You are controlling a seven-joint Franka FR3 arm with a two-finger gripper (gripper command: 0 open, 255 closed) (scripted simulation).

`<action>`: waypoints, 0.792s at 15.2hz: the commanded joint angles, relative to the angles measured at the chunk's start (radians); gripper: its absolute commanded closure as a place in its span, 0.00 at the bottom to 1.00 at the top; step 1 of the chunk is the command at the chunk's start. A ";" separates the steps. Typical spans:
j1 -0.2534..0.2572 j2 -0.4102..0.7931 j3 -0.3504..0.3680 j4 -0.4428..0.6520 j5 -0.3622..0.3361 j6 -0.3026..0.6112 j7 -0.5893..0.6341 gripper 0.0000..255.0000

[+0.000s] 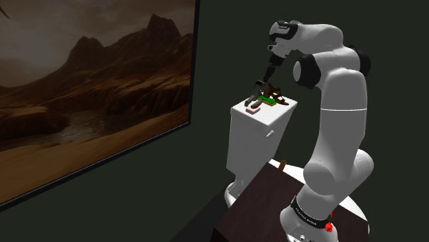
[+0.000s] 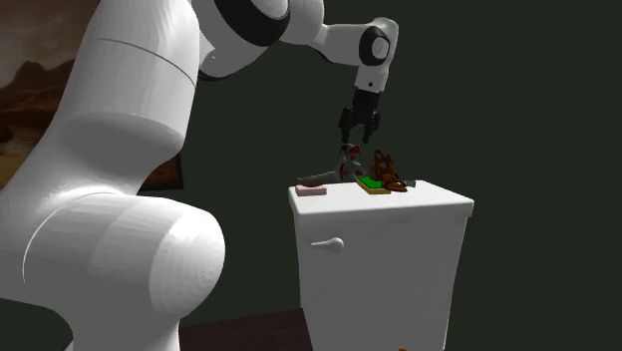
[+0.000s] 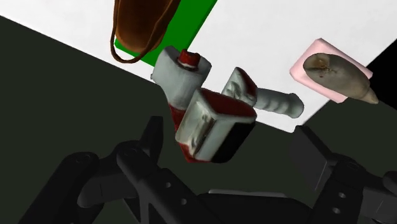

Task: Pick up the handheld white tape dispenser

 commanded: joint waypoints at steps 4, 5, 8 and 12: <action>0.014 -0.009 0.002 -0.082 0.004 0.071 -0.028 0.00; 0.015 -0.009 0.002 -0.091 0.004 0.078 -0.030 0.00; 0.015 -0.009 0.002 -0.090 0.004 0.078 -0.030 1.00; 0.015 -0.009 0.002 -0.090 0.004 0.078 -0.031 1.00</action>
